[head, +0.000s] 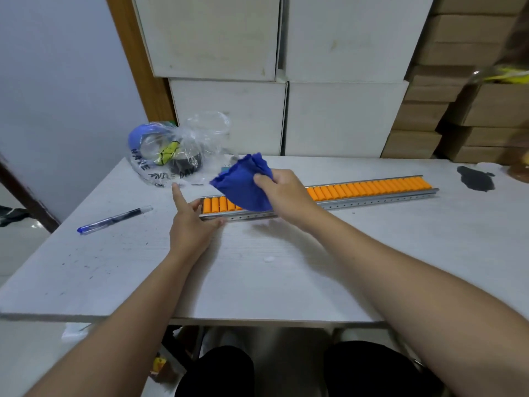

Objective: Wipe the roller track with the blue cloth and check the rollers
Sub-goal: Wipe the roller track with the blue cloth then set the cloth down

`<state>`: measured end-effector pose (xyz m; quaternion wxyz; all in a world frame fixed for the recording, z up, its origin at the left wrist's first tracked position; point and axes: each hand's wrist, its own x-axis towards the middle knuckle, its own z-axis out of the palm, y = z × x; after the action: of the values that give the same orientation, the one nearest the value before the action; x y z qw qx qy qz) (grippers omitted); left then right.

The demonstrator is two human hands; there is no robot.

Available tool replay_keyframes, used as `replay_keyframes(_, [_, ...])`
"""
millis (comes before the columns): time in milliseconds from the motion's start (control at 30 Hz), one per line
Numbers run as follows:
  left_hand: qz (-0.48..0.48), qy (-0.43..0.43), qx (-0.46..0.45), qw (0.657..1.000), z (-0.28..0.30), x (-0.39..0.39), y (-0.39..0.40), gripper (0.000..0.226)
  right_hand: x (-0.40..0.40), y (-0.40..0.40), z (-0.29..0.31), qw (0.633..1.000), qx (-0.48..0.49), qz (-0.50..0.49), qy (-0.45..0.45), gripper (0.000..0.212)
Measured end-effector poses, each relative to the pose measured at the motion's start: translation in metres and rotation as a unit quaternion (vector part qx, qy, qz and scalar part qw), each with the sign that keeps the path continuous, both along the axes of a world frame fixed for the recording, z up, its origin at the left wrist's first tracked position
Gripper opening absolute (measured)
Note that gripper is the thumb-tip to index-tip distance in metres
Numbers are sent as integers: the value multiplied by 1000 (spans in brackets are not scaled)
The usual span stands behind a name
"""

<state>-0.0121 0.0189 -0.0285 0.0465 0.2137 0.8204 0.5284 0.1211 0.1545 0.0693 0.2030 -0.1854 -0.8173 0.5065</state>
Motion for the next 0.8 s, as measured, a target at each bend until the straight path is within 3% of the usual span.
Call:
replay_keyframes(100, [-1,-3,4,1000,0,0,0,120,27,25,-12,996,80,-34,-16,39])
replay_keyframes(300, [-18,-5,5,1000,1,2,-2,112,79,60,-37,968,234,-51,-74,27])
replay_keyframes(433, [-27,-6,-3,1000,1,4,-3,106,111,62,-61,931,289,61,-217,41])
replay_keyframes(533, [-34,-3,-18,999,2,2,-1,107,123,62,-64,904,293,114,-291,72])
replay_keyframes(600, [-36,0,-30,999,3,3,-1,108,120,59,-57,915,283,100,-271,72])
replay_keyframes(700, [-39,3,-39,998,4,3,0,109,88,44,-40,942,285,58,-167,55])
replay_keyframes(800, [-36,12,-53,998,6,2,2,112,34,13,-29,944,297,79,-116,56])
